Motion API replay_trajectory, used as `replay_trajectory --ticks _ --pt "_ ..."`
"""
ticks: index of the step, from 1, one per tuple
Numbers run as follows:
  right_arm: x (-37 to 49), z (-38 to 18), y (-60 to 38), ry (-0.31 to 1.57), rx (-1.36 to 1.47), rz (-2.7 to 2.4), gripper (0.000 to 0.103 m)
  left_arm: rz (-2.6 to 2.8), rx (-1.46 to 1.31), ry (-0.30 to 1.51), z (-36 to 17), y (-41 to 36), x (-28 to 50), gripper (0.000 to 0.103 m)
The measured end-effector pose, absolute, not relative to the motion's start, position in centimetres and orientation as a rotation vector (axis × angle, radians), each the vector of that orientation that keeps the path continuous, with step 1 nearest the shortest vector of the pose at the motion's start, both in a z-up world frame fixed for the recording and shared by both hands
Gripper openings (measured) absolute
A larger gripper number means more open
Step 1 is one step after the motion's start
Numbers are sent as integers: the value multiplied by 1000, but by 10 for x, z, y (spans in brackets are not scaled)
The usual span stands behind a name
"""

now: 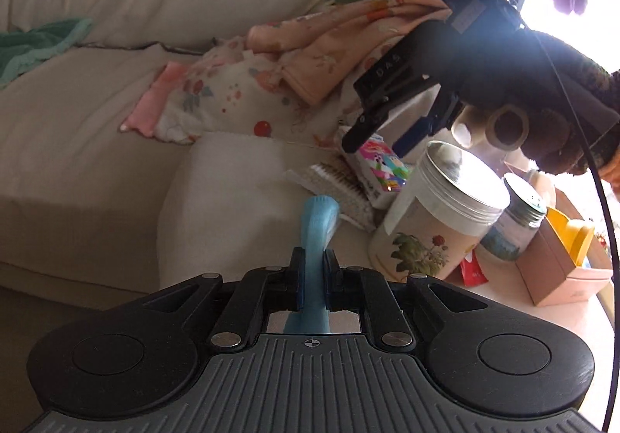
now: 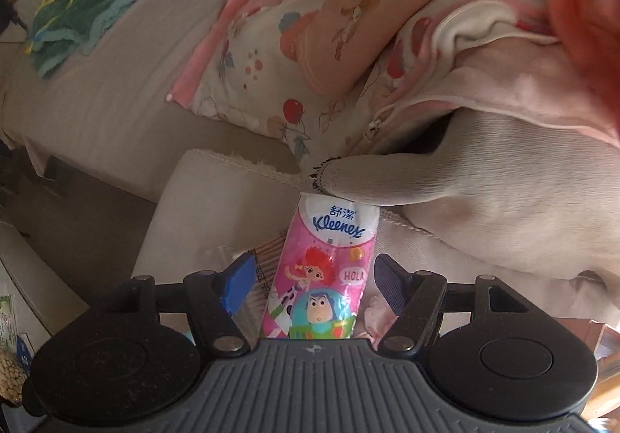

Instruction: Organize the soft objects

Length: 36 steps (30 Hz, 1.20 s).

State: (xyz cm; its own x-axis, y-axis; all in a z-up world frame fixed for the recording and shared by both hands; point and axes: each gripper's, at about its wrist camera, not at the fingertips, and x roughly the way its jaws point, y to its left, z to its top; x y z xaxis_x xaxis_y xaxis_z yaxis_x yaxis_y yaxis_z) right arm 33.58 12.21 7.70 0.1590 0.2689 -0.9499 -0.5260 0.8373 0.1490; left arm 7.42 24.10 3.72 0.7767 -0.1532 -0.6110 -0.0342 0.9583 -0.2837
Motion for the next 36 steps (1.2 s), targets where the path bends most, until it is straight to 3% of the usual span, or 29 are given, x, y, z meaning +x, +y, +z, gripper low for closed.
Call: replay_trajectory --ticks 3,10,13,18,22,29,36 --pt "338 65 128 1311 -276 552 68 -48 -317 683 33 248 75 11" --pt "328 90 101 1244 -222 614 32 -43 -309 587 62 249 64 11" --pt "316 127 82 1148 -184 643 29 -31 -283 544 86 247 69 10" --pt "282 198 34 963 -138 701 28 -33 -214 452 136 232 87 9" --pt "255 224 -2 890 -128 722 28 -52 -165 467 145 223 101 9" --pt "271 201 6 931 -153 692 28 -92 -216 698 91 234 98 10" --pt "302 141 97 997 -305 710 28 -122 -208 705 74 248 76 13"
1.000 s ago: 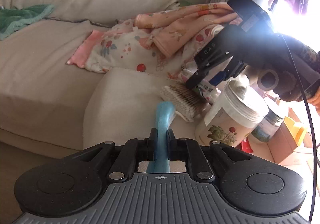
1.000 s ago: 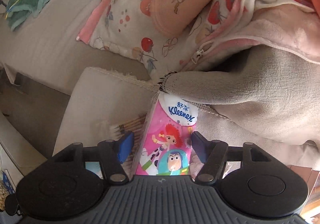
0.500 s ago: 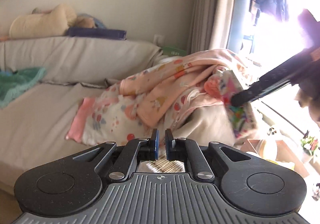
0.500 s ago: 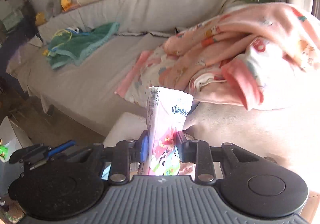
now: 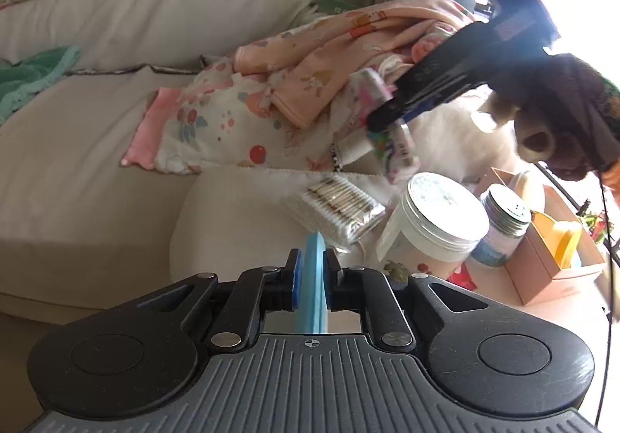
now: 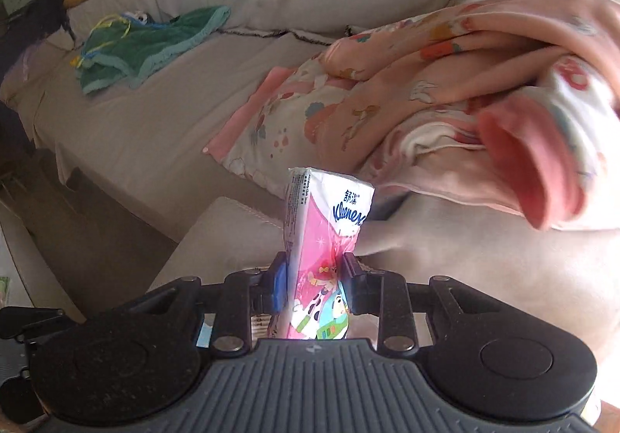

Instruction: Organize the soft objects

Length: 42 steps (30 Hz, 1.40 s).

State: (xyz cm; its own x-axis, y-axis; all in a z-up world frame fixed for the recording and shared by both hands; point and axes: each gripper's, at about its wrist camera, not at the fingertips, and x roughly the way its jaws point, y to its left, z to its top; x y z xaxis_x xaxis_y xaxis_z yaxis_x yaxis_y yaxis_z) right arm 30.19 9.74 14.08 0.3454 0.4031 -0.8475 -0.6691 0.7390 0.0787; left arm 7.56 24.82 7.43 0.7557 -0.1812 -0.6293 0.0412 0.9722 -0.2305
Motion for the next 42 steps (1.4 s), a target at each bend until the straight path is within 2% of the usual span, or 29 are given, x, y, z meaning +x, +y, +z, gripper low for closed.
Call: replay_trajectory --ticks 5,6,11,13,15,22,27,34,39,42 --pt "312 96 130 1132 -359 716 29 -166 -110 786 51 230 74 17" --pt "311 93 131 1141 -360 721 32 -149 -77 793 46 226 75 18" --pt "302 107 112 1104 -335 739 40 -81 -6 806 34 221 84 19" --pt "296 119 101 1069 -341 747 50 -64 -4 807 33 223 86 20" --pt "293 128 92 1054 -344 749 52 -36 20 818 32 226 90 21" --pt "300 132 74 1111 -236 728 52 -144 -111 880 26 240 88 26" --pt "289 136 74 1091 -256 752 52 -200 89 867 23 211 73 34" --pt "282 144 74 1077 -262 737 52 -250 271 797 38 185 46 34" --pt "278 144 65 1084 -260 725 52 -178 539 750 23 165 30 36" --pt "275 143 59 1086 -260 721 52 -75 567 716 21 176 38 36"
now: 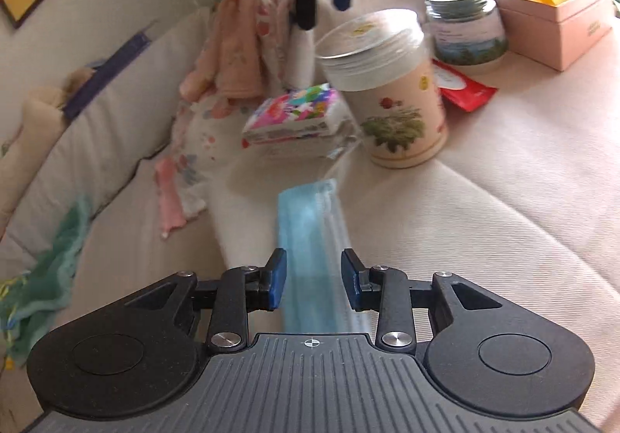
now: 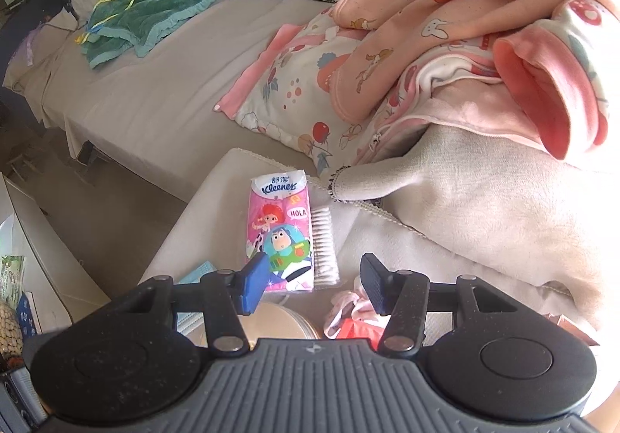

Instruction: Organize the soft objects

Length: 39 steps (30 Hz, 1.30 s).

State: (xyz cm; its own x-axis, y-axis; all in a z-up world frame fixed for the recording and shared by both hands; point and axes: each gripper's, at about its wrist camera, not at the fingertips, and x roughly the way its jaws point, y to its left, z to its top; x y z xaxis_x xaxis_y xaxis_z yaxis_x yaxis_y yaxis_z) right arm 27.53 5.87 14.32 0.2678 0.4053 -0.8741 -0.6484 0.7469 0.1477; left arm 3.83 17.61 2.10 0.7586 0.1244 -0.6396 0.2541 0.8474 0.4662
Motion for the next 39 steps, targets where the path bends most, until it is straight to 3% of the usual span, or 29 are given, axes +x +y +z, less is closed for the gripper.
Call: replay_trajectory --ticks 8,10,11,22,25,27,30,32,34,39 --pt "268 150 51 1079 -253 735 52 -163 30 879 24 239 87 28" --pt "269 151 52 1079 -257 730 52 -215 -47 891 25 244 90 44" --pt "269 151 53 1080 -256 728 52 -229 -47 898 24 243 89 48" --pt "298 120 117 1206 -351 749 57 -162 63 908 22 219 89 50" --pt "309 104 144 1237 -416 731 57 -167 72 873 21 223 85 41" --pt "315 91 157 1286 -448 747 57 -155 57 827 17 226 82 19" --pt "317 72 164 1347 -478 746 57 -142 34 750 11 226 77 16" --pt "313 77 158 1317 -471 753 50 -127 34 727 11 223 79 11" --pt "306 96 147 1261 -446 755 43 -127 -2 706 20 226 84 9" --pt "289 175 100 1076 -302 777 41 -92 -3 538 90 235 83 5"
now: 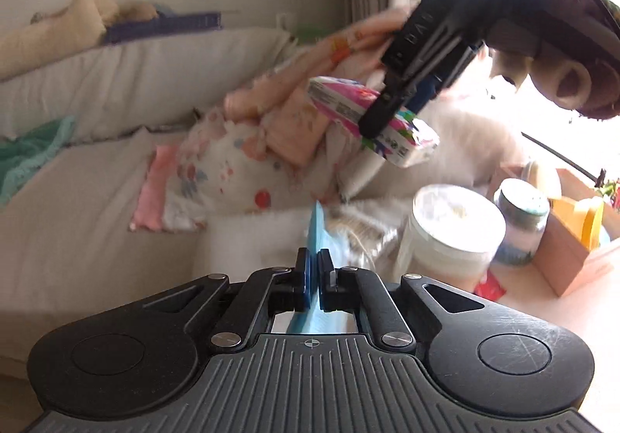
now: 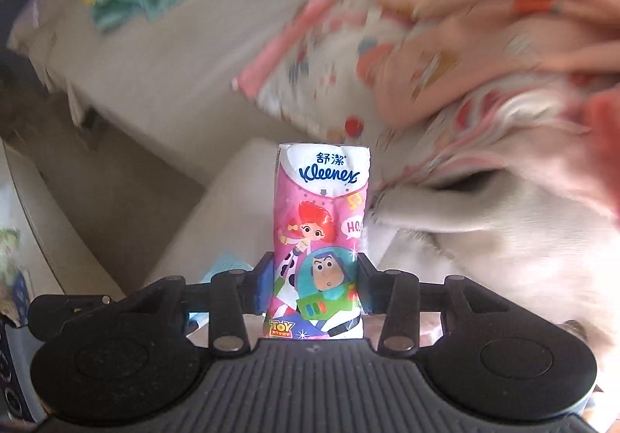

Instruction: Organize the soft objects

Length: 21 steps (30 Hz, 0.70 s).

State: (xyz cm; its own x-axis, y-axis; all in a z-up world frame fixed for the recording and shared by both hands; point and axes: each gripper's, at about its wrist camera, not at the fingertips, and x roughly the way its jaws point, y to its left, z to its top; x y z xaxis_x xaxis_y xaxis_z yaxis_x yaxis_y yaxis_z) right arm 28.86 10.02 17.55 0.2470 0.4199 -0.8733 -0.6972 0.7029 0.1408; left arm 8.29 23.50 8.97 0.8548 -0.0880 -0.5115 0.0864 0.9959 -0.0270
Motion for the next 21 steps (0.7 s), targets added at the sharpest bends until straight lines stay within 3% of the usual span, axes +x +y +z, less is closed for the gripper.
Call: replay_trajectory --ticks 5,10,16,21 --pt "263 246 48 914 -211 784 41 -59 73 368 175 217 80 4" --pt "239 283 -17 819 -142 752 41 -109 118 348 214 183 82 5" --pt "223 264 -65 834 -140 715 41 -155 59 478 186 186 86 10" --pt "242 232 -29 881 -185 703 41 -131 -61 625 125 241 88 10"
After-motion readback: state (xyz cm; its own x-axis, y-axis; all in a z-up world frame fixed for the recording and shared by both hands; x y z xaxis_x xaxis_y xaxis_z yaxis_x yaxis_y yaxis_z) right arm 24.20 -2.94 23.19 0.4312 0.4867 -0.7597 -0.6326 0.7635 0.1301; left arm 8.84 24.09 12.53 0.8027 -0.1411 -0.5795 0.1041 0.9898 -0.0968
